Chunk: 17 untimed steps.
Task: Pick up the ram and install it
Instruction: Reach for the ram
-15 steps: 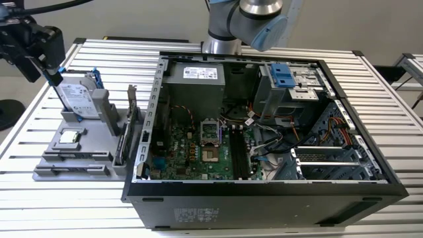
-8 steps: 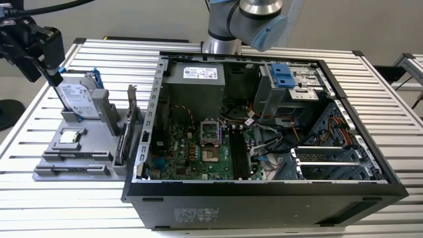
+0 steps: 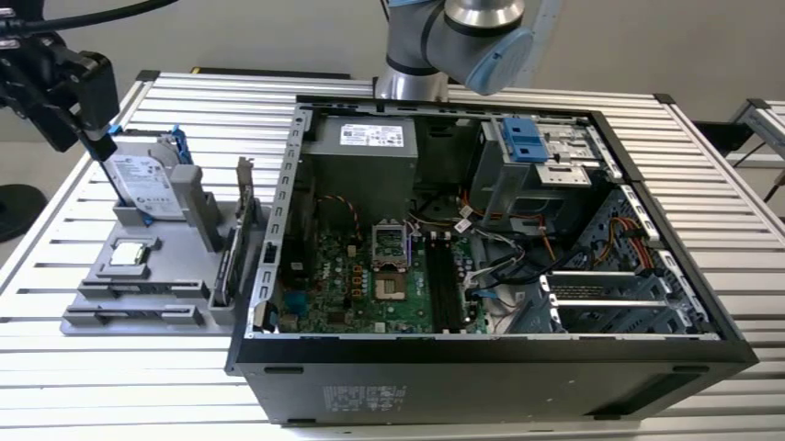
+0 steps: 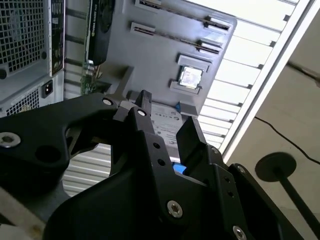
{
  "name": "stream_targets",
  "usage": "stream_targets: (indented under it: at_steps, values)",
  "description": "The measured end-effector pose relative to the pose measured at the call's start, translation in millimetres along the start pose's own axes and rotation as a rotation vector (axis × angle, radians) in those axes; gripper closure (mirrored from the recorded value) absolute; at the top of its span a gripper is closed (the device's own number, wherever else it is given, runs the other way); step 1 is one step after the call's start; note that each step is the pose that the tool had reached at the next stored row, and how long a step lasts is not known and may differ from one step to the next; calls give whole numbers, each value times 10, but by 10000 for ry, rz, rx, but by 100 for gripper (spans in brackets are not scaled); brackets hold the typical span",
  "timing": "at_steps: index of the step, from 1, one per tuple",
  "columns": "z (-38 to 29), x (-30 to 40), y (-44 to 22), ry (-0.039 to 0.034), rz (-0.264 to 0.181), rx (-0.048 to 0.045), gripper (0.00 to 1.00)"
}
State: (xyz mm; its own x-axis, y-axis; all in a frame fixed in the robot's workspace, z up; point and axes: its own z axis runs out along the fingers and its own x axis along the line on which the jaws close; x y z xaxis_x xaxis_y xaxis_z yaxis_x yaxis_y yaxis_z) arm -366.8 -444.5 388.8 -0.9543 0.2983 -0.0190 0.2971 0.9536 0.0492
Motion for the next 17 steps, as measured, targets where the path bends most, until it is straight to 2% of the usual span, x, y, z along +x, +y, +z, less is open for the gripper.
stream_targets:
  at_steps: [17]
  values:
    - [-1, 0, 0, -50, 1040, 21, 0]
